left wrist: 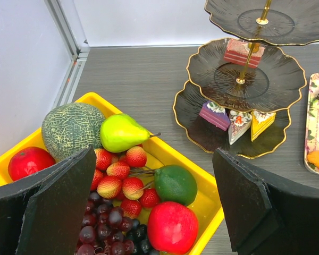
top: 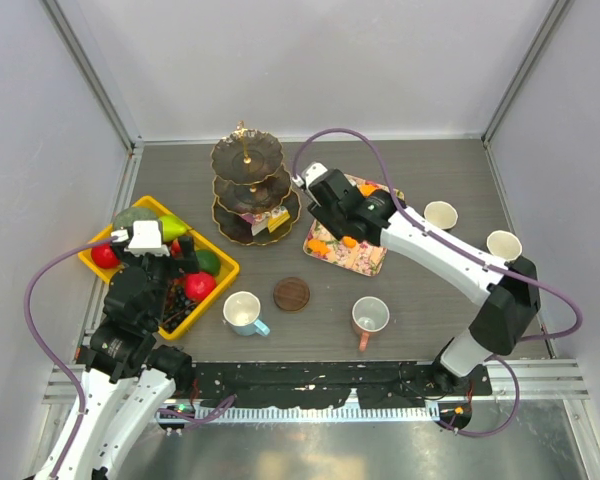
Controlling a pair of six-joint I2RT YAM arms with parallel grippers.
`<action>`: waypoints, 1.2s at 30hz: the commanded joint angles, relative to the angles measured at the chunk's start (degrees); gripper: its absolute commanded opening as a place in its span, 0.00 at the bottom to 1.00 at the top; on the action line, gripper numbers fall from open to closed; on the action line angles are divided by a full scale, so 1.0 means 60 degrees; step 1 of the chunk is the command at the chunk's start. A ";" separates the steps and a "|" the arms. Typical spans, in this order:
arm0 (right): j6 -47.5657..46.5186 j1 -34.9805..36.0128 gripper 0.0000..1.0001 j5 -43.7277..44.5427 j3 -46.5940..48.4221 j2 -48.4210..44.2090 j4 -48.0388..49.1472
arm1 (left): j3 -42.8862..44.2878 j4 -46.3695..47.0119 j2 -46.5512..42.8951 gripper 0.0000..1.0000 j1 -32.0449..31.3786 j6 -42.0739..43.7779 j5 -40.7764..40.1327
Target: Serve the afternoon tea
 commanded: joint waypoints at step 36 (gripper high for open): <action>0.3237 -0.2659 0.70 -0.1840 -0.2933 -0.0982 -0.0897 | 0.0021 0.0514 0.0051 0.99 0.0045 0.0022 0.0182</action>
